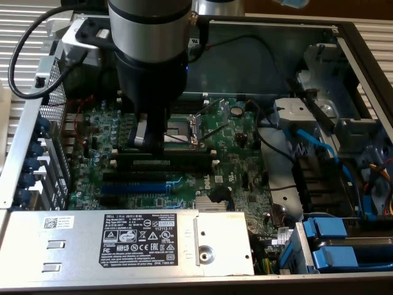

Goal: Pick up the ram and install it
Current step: 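Press down the ram until it locks into place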

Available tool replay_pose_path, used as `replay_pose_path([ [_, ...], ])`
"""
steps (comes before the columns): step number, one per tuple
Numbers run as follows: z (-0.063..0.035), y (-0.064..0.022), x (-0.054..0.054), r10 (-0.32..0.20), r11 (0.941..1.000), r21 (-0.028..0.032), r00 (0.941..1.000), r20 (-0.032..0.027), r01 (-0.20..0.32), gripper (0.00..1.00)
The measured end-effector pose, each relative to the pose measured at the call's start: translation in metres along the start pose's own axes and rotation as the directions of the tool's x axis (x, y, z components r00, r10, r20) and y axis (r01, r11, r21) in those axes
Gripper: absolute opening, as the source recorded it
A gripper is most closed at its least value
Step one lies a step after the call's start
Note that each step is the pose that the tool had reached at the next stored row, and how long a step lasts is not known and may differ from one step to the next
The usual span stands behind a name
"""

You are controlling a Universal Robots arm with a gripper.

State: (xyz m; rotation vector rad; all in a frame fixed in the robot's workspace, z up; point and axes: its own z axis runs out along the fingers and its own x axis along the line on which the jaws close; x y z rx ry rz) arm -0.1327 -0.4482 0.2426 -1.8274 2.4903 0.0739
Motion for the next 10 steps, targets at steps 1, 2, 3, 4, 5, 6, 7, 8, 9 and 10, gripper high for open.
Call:
replay_pose_path([
  [1,0.0,0.0,0.0,0.003,1.0,0.0,1.0,0.0,-0.003,0.11],
  [2,0.0,0.0,0.0,0.005,1.0,0.0001,1.0,-0.0001,-0.005,0.11],
  [3,0.0,0.0,0.0,0.007,1.0,0.0002,1.0,-0.0001,-0.007,0.11],
  [4,0.0,0.0,0.0,0.009,1.0,0.0004,1.0,-0.0002,-0.009,0.11],
  [5,0.0001,0.0,0.0,0.01,0.9999,0.0005,0.9999,-0.0003,-0.01,0.11],
  [6,0.0002,0.0,0.0,0.011,0.9999,0.0005,0.9999,-0.0003,-0.011,0.11],
  [7,0.0004,0.0,0.0,0.011,0.9999,0.0005,0.9999,-0.0003,-0.011,0.11],
  [8,0.0008,0.0,-0.0002,0.011,0.9999,0.0006,0.9999,0.0,-0.011,0.11],
  [9,0.0009,0.0001,-0.0003,0.011,0.9999,0.0007,0.9999,-0.0001,-0.011,0.11],
  [10,0.001,0.0001,-0.0004,0.011,0.9999,0.0006,0.9999,-0.0001,-0.011,0.11],
])
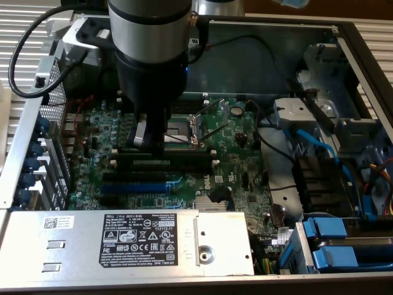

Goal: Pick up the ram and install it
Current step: 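Press down the ram until it locks into place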

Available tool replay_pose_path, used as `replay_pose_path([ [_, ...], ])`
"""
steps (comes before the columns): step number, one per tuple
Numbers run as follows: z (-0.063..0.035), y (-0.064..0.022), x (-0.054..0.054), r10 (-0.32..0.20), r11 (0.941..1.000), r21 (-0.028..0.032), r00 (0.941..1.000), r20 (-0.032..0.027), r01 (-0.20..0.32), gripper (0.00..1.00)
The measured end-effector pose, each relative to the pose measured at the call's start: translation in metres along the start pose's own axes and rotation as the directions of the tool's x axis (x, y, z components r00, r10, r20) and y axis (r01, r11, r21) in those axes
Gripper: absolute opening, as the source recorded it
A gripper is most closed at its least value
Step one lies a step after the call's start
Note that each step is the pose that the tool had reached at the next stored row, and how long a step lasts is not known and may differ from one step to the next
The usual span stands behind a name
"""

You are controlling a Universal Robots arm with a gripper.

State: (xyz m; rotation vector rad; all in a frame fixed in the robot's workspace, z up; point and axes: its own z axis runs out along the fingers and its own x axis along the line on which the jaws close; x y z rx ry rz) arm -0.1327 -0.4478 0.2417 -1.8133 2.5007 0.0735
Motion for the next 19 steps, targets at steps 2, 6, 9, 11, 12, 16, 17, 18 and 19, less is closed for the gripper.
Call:
replay_pose_path([
  [2,0.0004,0.0,-0.0001,0.0,1.0,0.0,1.0,-0.0001,0.0,0.11],
  [6,0.0026,0.0002,-0.0003,0.0,1.0,0.0,1.0,0.0,0.0,0.11],
  [9,0.0034,0.0003,-0.0005,0.0,1.0,-0.0001,1.0,-0.0003,0.0,0.11],
  [11,0.0037,0.0003,-0.0008,0.0,1.0,0.0,1.0,-0.0001,0.0,0.11],
  [12,0.004,0.0004,-0.001,0.0,1.0,0.0001,1.0,0.0001,0.0,0.11],
  [16,0.0046,0.0006,-0.0015,0.0,1.0,-0.0001,1.0,-0.0004,0.0,0.11],
  [17,0.0048,0.0006,-0.0015,0.0,1.0,0.0,1.0,-0.0003,0.0,0.11],
  [18,0.0052,0.0007,-0.0015,0.0,1.0,0.0,1.0,-0.0001,0.0,0.11],
  [19,0.0057,0.0006,-0.0015,0.0,1.0,0.0001,1.0,0.0001,0.0,0.11],
])
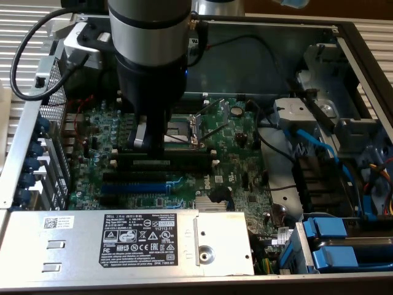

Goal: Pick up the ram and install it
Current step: 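Press down the ram until it locks into place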

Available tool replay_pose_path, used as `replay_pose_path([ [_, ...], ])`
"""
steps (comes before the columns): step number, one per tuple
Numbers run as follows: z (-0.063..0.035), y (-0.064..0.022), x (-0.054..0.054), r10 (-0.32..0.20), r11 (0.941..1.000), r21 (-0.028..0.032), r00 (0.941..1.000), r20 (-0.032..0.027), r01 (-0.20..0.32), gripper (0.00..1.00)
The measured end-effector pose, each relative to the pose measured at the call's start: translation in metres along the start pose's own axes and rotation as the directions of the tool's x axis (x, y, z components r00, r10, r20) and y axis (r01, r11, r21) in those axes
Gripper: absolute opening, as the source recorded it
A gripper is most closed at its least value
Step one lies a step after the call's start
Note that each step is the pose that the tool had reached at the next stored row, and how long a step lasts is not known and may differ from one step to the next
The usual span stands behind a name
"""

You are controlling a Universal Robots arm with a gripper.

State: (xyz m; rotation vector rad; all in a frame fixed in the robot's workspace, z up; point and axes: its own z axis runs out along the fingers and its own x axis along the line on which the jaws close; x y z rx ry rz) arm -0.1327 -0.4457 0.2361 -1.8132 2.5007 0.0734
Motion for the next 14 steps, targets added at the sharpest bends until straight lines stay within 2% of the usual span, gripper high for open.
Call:
replay_pose_path([
  [14,0.0033,0.0,0.0002,0.0,1.0,-0.0001,1.0,-0.0002,0.0,0.11],
])
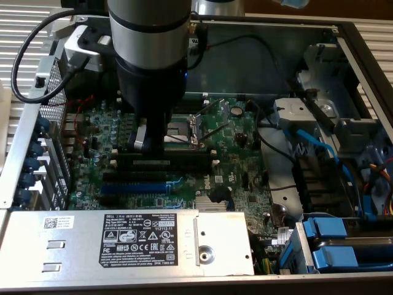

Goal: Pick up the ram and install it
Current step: 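Press down the ram until it locks into place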

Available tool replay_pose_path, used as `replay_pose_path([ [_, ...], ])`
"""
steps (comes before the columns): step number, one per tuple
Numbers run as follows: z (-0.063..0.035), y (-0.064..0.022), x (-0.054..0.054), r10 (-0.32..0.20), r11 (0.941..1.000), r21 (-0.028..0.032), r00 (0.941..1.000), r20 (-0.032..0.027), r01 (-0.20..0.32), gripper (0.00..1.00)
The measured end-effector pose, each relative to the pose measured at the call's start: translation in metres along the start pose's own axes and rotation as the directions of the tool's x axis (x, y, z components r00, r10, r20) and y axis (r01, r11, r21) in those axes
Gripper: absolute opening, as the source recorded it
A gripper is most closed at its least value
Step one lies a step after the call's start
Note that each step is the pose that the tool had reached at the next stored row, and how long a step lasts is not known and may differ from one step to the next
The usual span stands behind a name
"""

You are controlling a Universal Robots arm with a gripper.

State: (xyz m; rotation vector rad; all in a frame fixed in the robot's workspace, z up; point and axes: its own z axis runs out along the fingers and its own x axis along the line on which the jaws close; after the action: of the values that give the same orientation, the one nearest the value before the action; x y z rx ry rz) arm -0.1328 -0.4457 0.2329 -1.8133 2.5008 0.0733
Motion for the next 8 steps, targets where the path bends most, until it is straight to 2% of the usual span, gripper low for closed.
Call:
replay_pose_path([
  [8,0.0013,0.0,0.0001,0.0,1.0,-0.0001,1.0,0.0,0.0,0.11],
])
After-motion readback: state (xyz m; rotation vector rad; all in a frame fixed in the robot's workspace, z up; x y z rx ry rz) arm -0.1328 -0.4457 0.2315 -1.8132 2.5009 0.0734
